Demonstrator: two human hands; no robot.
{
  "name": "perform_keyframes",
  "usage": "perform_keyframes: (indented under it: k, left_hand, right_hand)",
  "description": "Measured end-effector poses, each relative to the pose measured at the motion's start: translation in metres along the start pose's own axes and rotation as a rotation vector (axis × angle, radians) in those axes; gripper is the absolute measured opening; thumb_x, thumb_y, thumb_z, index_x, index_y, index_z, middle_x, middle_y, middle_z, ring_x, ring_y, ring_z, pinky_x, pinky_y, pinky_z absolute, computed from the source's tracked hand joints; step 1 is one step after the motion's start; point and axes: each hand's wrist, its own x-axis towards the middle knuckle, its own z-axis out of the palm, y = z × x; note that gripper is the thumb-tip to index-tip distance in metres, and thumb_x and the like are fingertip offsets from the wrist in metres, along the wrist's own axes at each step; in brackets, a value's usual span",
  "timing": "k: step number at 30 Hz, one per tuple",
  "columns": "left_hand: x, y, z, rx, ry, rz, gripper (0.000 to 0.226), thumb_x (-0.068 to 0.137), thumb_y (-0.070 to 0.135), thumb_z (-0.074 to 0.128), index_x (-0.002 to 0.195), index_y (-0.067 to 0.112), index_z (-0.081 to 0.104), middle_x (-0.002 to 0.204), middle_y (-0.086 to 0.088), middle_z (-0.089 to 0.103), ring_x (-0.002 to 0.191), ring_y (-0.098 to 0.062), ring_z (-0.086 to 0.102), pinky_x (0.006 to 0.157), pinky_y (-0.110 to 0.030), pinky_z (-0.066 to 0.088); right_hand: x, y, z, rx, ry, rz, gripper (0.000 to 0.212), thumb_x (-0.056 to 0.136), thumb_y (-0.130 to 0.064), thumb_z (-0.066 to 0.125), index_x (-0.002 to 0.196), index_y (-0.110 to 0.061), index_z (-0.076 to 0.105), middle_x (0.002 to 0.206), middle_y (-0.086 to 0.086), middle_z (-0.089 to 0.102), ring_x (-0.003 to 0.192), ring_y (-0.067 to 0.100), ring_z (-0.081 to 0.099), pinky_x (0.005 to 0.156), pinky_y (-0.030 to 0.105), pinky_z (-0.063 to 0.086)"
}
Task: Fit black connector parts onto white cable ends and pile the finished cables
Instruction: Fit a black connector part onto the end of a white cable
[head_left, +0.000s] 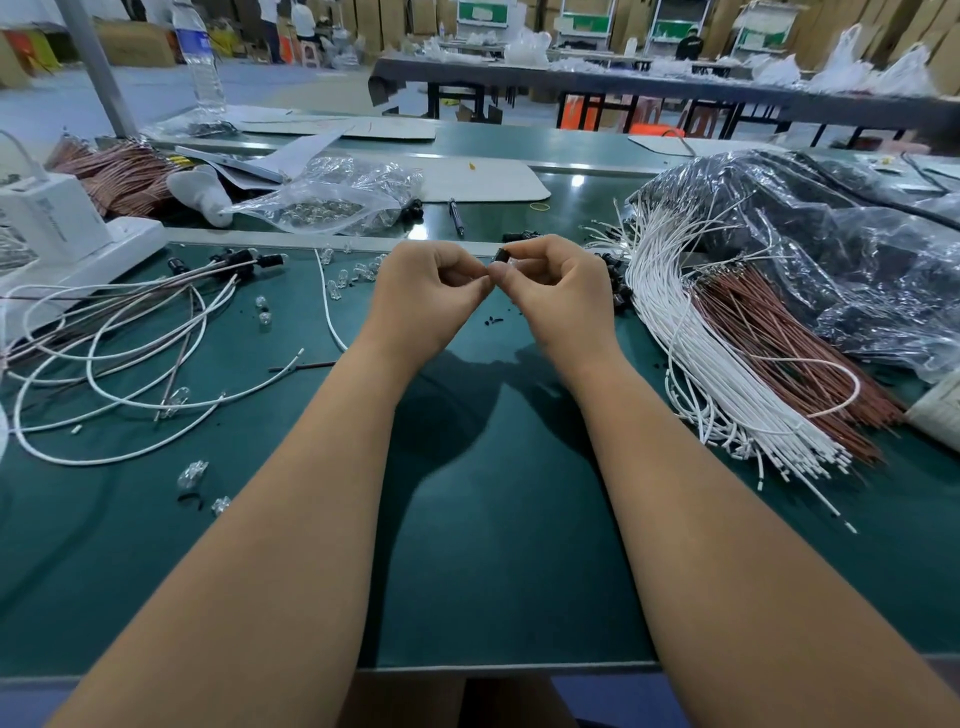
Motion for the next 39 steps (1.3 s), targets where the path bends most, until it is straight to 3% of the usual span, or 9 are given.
perform_keyframes:
  k: [5,10,15,20,23,26,31,36,39]
  left_hand:
    - [0.0014,0.0015,0.0037,-0.143,-0.053,-0.056,0.014,0.085,0.000,0.064,0.091,0.007,0.074,0.050,0.000,0.035,0.048,-0.009,0.026,0.048,-0.016,0.026]
    - [-0.0003,0.0025,0.0056,-0.149,-0.050,-0.043,0.016,0.089,0.003,0.063,0.095,0.014,0.074,0.051,0.000,0.036,0.046,-0.006,0.024,0.046,-0.016,0.025]
    - [-0.0003,-0.0005,0.0029,-0.120,-0.014,-0.076,0.021,0.095,0.001,0.054,0.093,0.019,0.065,0.074,-0.026,0.057,0.065,-0.018,0.044,0.060,-0.025,0.036]
    - [-0.0005,-0.0033,0.0005,-0.208,-0.019,-0.076,0.017,0.097,0.000,0.051,0.093,0.014,0.061,0.082,-0.007,0.059,0.076,-0.018,0.048,0.074,-0.027,0.040]
    - [-0.0011,-0.0033,0.0007,-0.274,-0.024,-0.057,0.016,0.096,-0.001,0.052,0.093,0.012,0.061,0.081,0.001,0.062,0.075,-0.005,0.056,0.077,-0.016,0.044]
    - [-0.0014,-0.0042,0.0014,-0.264,0.012,-0.017,0.019,0.095,-0.002,0.053,0.090,0.014,0.061,0.081,0.005,0.063,0.078,-0.005,0.058,0.079,-0.018,0.046]
    - [-0.0001,-0.0050,0.0023,-0.122,0.088,0.072,0.016,0.095,0.001,0.051,0.092,0.011,0.063,0.079,0.001,0.060,0.071,-0.008,0.050,0.066,-0.015,0.039]
    - [-0.0007,-0.0031,0.0015,-0.161,0.091,0.125,0.020,0.095,-0.001,0.050,0.089,0.014,0.061,0.075,0.009,0.058,0.069,-0.003,0.049,0.066,-0.013,0.039]
    - [-0.0024,-0.0014,0.0017,-0.213,0.073,0.132,0.025,0.094,-0.001,0.050,0.086,0.021,0.058,0.075,0.012,0.058,0.072,-0.010,0.050,0.068,-0.023,0.040]
  right_hand:
    - [-0.0002,-0.0039,-0.0009,0.293,0.046,0.137,0.018,0.078,-0.005,0.077,0.085,-0.017,0.067,0.078,0.009,0.067,0.064,0.014,0.060,0.073,0.029,0.053]
    - [0.0010,-0.0039,0.0006,0.409,0.042,0.187,0.017,0.081,0.000,0.073,0.088,-0.014,0.066,0.076,0.005,0.064,0.067,0.015,0.060,0.073,0.027,0.052]
    - [0.0010,-0.0068,-0.0017,0.655,-0.134,0.267,0.016,0.086,0.007,0.062,0.086,-0.007,0.069,0.074,0.006,0.068,0.068,0.013,0.063,0.072,0.023,0.055]
    - [-0.0026,-0.0102,-0.0008,0.688,-0.245,0.273,0.019,0.087,0.012,0.057,0.089,-0.004,0.068,0.075,0.009,0.068,0.069,0.017,0.061,0.075,0.024,0.056]
    - [-0.0023,-0.0095,-0.0034,0.723,-0.251,0.292,0.019,0.090,0.010,0.054,0.093,-0.005,0.066,0.072,0.005,0.070,0.067,0.015,0.062,0.075,0.024,0.056]
    - [-0.0022,-0.0094,-0.0032,0.756,-0.258,0.301,0.020,0.090,0.010,0.053,0.097,-0.006,0.064,0.072,0.005,0.070,0.067,0.013,0.063,0.075,0.025,0.055]
    - [-0.0019,-0.0098,-0.0021,0.766,-0.243,0.296,0.018,0.088,0.011,0.055,0.092,-0.004,0.065,0.074,0.009,0.069,0.067,0.017,0.065,0.074,0.026,0.057]
    - [-0.0016,-0.0095,-0.0032,0.808,-0.271,0.277,0.018,0.088,0.010,0.055,0.092,-0.002,0.067,0.074,0.010,0.070,0.068,0.017,0.066,0.074,0.026,0.057]
    - [-0.0017,-0.0096,-0.0037,0.819,-0.292,0.271,0.019,0.088,0.010,0.054,0.092,-0.002,0.068,0.074,0.010,0.070,0.067,0.016,0.065,0.074,0.025,0.057]
